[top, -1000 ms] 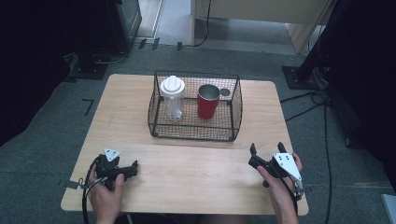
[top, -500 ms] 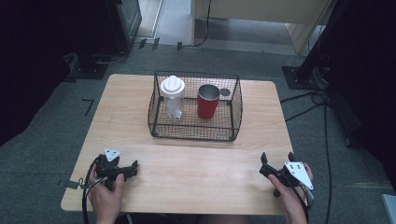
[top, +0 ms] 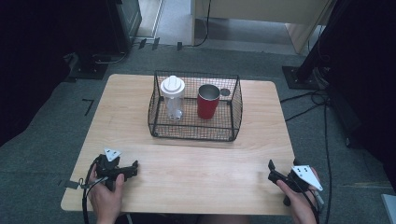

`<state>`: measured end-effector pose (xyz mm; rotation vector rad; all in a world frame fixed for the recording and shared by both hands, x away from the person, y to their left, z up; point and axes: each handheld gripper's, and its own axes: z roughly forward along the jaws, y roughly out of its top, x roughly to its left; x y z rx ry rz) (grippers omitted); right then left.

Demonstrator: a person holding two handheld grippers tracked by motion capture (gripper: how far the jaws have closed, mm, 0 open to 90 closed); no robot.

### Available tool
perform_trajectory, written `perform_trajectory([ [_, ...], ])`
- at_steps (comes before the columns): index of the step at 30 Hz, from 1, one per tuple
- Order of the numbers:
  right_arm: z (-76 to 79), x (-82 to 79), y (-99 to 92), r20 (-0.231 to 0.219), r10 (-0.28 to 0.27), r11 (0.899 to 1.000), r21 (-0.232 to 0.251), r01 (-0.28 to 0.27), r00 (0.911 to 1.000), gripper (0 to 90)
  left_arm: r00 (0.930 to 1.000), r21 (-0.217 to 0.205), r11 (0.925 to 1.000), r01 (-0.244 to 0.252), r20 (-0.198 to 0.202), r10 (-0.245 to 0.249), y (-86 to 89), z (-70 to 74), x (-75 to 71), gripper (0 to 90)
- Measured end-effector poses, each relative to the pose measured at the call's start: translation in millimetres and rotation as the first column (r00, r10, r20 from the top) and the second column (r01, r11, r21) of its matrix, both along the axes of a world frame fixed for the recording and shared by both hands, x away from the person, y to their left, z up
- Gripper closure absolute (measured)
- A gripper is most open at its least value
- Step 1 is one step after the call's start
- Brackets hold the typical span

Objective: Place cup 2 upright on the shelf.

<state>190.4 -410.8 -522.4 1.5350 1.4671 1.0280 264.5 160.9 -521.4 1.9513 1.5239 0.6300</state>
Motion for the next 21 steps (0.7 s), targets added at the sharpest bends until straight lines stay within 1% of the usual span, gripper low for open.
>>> perform_trajectory([
  [1,0.0,0.0,0.0,0.0,0.0,1.0,0.0,0.0,1.0,5.4,1.0,0.0,1.0,0.0,0.0,0.0,0.0,0.0,0.0,0.0],
  [2,-0.1,0.3,-1.7,-0.018,0.001,1.0,0.007,-0.001,0.9998,5.4,1.0,-0.001,1.0,-0.001,0.001,0.001,-0.1,0.0,0.0,0.0],
  [3,-0.2,1.1,-5.9,-0.051,-0.009,0.999,0.038,0.011,0.9987,5.4,1.0,-0.001,1.0,-0.001,0.001,0.001,-0.1,-0.1,0.0,0.0],
  [4,-0.3,1.4,-7.7,-0.061,-0.01,0.999,0.052,0.013,0.9981,5.4,1.0,0.0,1.0,0.0,0.0,0.0,0.0,0.0,0.0,0.0],
  [5,-0.6,1.9,-9.1,-0.083,-0.009,0.998,0.063,0.014,0.9965,5.4,1.0,0.0,1.0,0.0,0.0,0.0,0.0,0.0,0.0,0.0],
  [7,-1.5,4.1,-11.0,-0.14,-0.012,0.997,0.073,0.022,0.9901,5.4,1.0,0.0,1.0,0.0,0.0,0.0,0.0,0.0,0.0,0.0],
  [8,-1.9,5.4,-11.3,-0.172,-0.012,0.997,0.076,0.026,0.985,5.4,1.0,0.0,1.0,0.0,0.0,0.0,0.0,0.0,0.0,0.0],
  [9,-1.9,5.4,-11.3,-0.172,-0.012,0.997,0.076,0.026,0.985,5.4,1.0,0.0,1.0,0.0,0.0,0.0,0.0,0.0,0.0,0.0],
  [10,-2.7,7.0,-11.9,-0.204,-0.011,0.997,0.071,0.026,0.9789,5.4,1.0,-0.001,1.0,-0.001,0.001,0.001,-0.1,0.0,0.0,0.0],
  [11,-3.6,9.0,-12.1,-0.248,-0.007,0.998,0.062,0.023,0.9688,5.3,1.0,-0.001,1.0,-0.001,0.0,0.001,-0.1,0.0,0.0,0.0],
  [12,-4.5,10.7,-11.8,-0.276,-0.001,0.999,0.051,0.016,0.9612,5.3,1.0,0.0,1.0,0.0,0.0,0.0,0.0,0.0,0.0,0.0],
  [13,-6.6,14.1,-10.1,-0.337,0.012,1.0,0.028,-0.003,0.9413,4.4,1.0,0.0,1.0,-0.001,0.0,0.001,0.0,0.0,0.0,0.0],
  [14,-6.6,14.1,-10.1,-0.337,0.012,1.0,0.028,-0.003,0.9413,4.4,1.0,0.0,1.0,-0.001,0.0,0.001,0.0,0.0,0.0,0.0],
  [15,-6.7,14.7,-8.5,-0.347,0.005,1.0,0.01,-0.002,0.938,4.4,1.0,0.0,1.0,-0.001,0.0,0.0,0.0,0.0,0.0,0.0],
  [16,-7.0,15.2,-6.9,-0.354,0.013,1.0,-0.009,-0.017,0.9351,4.2,1.0,0.0,1.0,-0.001,0.0,0.001,0.0,0.0,0.0,0.0],
  [21,-7.0,15.1,-6.9,-0.355,0.013,1.0,-0.009,-0.017,0.9349,4.1,1.0,0.0,1.0,0.0,0.001,0.0,0.0,-0.1,0.0,0.0],
])
